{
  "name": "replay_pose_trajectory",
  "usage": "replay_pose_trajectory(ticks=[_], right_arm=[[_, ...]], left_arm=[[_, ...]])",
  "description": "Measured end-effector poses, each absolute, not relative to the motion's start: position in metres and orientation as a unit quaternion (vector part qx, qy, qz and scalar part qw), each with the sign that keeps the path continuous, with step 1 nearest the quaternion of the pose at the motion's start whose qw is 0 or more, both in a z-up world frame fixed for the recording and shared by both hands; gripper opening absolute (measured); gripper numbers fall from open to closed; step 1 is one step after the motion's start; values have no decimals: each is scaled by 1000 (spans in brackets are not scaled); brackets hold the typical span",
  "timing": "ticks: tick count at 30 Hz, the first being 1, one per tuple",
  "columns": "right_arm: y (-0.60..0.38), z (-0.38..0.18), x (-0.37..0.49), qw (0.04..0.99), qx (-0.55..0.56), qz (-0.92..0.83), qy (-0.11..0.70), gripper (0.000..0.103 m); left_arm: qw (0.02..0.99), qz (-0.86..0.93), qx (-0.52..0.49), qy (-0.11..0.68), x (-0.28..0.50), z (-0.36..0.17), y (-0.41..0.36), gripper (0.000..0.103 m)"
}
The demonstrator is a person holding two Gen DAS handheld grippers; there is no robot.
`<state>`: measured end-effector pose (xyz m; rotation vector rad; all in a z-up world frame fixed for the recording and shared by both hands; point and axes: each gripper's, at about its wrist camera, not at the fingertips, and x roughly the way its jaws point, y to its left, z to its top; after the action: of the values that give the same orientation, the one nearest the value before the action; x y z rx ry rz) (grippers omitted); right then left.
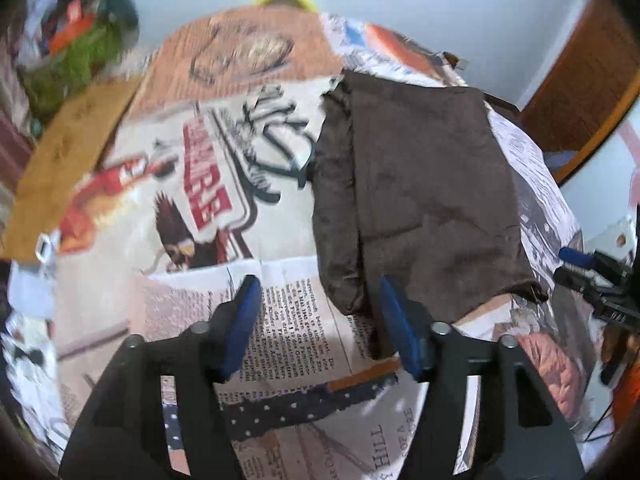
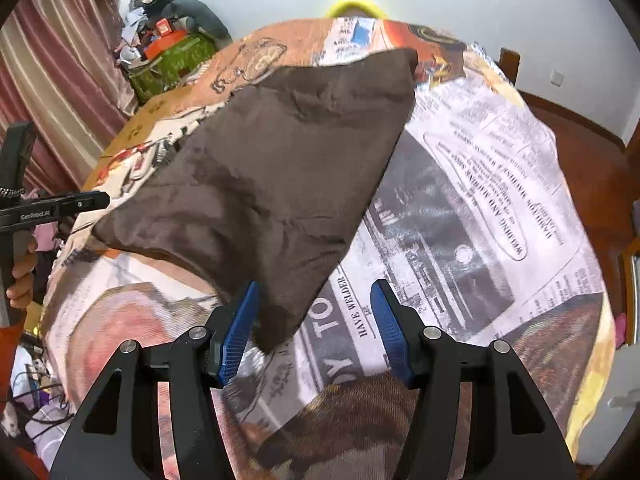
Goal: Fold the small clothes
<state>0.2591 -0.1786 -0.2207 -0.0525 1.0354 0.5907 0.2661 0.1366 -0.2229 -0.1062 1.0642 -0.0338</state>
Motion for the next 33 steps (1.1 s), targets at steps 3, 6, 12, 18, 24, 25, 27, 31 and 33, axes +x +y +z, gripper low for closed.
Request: replay_pose_trajectory(ticks=[3, 6, 12, 18, 24, 25, 27, 31, 33], right_arm=[[-174, -214, 252, 828, -31, 286, 482, 54], [-164, -213, 245, 822, -42, 297, 483, 54], [-149, -225, 242, 812, -53, 302, 497, 61], [-138, -240, 242, 799, -74, 301, 515, 61], [-133, -247, 246, 801, -77, 304, 510, 61], [-132, -247, 245, 801, -79, 305, 509, 61], [-130, -248, 245, 802, -83, 307, 505, 61], [-127, -250, 244, 802, -85, 314, 501, 61], [-128, -251, 245, 802, -82, 318, 499, 59]], left_arm=[[862, -28, -29, 506, 259, -219, 127, 72], [858, -42, -16, 511, 252, -225, 119, 73], [854, -40, 25, 518, 245, -243, 108, 75], [848, -37, 48, 527, 246, -258, 106, 92], [841, -34, 68, 536, 265, -266, 99, 93], [839, -33, 76, 538, 270, -268, 97, 93], [835, -31, 91, 542, 279, -272, 92, 94], [832, -28, 96, 546, 292, -279, 90, 96], [835, -25, 95, 542, 298, -280, 91, 97]])
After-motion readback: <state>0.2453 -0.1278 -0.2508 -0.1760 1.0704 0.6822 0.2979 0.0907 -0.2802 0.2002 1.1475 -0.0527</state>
